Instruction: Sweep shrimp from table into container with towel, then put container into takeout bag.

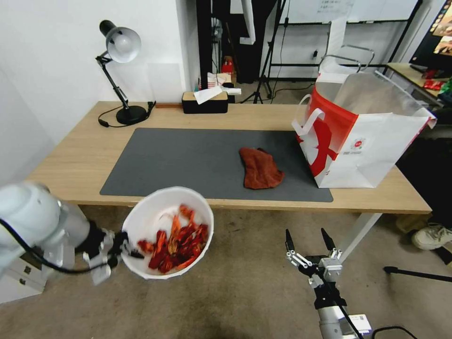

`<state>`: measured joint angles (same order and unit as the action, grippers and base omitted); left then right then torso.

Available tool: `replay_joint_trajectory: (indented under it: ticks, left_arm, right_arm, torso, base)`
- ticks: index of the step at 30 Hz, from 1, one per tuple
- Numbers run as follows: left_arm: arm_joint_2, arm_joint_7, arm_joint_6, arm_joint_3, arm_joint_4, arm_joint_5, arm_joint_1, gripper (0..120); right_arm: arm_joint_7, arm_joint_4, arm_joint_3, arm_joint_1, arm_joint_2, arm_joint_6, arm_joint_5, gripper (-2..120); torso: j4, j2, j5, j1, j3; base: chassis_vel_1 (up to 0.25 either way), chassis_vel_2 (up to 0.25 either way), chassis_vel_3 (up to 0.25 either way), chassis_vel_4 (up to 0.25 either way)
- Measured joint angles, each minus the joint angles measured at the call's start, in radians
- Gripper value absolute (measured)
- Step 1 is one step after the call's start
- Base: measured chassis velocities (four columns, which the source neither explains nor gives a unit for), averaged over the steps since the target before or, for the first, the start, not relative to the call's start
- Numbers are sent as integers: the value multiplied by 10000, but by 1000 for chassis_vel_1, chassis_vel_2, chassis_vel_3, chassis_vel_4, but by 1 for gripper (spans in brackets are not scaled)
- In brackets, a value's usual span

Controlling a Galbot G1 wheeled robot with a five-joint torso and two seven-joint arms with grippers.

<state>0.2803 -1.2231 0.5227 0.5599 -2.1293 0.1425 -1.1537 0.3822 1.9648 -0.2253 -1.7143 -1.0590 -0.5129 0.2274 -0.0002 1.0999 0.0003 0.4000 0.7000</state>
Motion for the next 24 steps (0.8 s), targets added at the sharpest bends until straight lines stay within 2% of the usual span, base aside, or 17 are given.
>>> replay_joint_trajectory:
  ticks: [2, 3, 6, 8, 11, 12, 14, 16, 17, 18, 19, 20, 22, 24]
  left_arm:
    - [-271, 145, -133, -268, 135, -273, 435, 0]
    - [-271, 145, -133, -268, 135, -273, 435, 0]
    - [-510, 321, -181, -919, 427, -551, 1299, 0]
    - [-546, 400, -218, -1012, 473, -595, 1439, 0]
    - [-589, 887, -467, -1638, 777, -812, 2355, 0]
    - [-589, 887, -467, -1638, 777, -812, 2355, 0]
    - [-589, 934, -507, -1745, 837, -846, 2525, 0]
    - [-556, 1092, -709, -2355, 1131, -921, 3327, 0]
    - [-556, 1092, -709, -2355, 1131, -921, 3327, 0]
    - [-454, 1106, -763, -2802, 1327, -948, 3811, 0]
    - [-369, 1106, -771, -3003, 1427, -953, 4022, 0]
    - [-369, 1106, -771, -3003, 1427, -953, 4022, 0]
    - [-86, 1126, -802, -3386, 1667, -967, 4356, 0]
    - [2, 1143, -810, -3453, 1720, -974, 4408, 0]
  right_arm:
    - [-1, -18, 106, -55, -47, -1, -49, 100]
    - [-1, -18, 106, -55, -47, -1, -49, 100]
    - [1, -70, 232, -95, -151, -3, -140, 100]
    - [4, -81, 271, -82, -160, -3, -151, 100]
    - [26, -100, 346, -35, -177, 9, -205, 100]
    - [26, -100, 346, -35, -177, 9, -205, 100]
    - [27, -102, 347, -39, -179, 12, -217, 100]
    - [30, -120, 349, -81, -221, 24, -291, 100]
    - [30, -120, 349, -81, -221, 24, -291, 100]
    - [32, -145, 349, -97, -257, 26, -314, 100]
    - [33, -159, 349, -103, -280, 29, -327, 100]
    - [33, -159, 349, -103, -280, 29, -327, 100]
    - [35, -210, 354, -105, -343, 41, -391, 100]
    - [36, -222, 358, -102, -362, 47, -405, 100]
  torso:
    - [3, 0, -2, 0, 0]
    - [3, 0, -2, 0, 0]
    - [2, 0, -4, 0, 0]
    - [1, 0, -4, 0, 0]
    - [3, 0, -5, 0, 0]
    - [3, 0, -5, 0, 0]
    - [2, 0, -5, 0, 0]
    - [3, 0, -2, 0, 0]
    - [3, 0, -2, 0, 0]
    - [2, 0, -2, 0, 0]
    - [2, 0, -2, 0, 0]
    - [2, 0, -2, 0, 0]
    - [1, 0, -3, 0, 0]
    - [2, 0, -3, 0, 0]
  base:
    - [0, 0, 0, 0]
    - [0, 0, 0, 0]
    - [0, 0, 0, 0]
    - [0, 0, 0, 0]
    - [0, 0, 0, 0]
    - [0, 0, 0, 0]
    - [0, 0, 0, 0]
    - [0, 0, 0, 0]
    - [0, 0, 0, 0]
    - [0, 0, 0, 0]
    - [0, 0, 0, 0]
    - [0, 0, 0, 0]
    - [0, 0, 0, 0]
    - [0, 0, 0, 0]
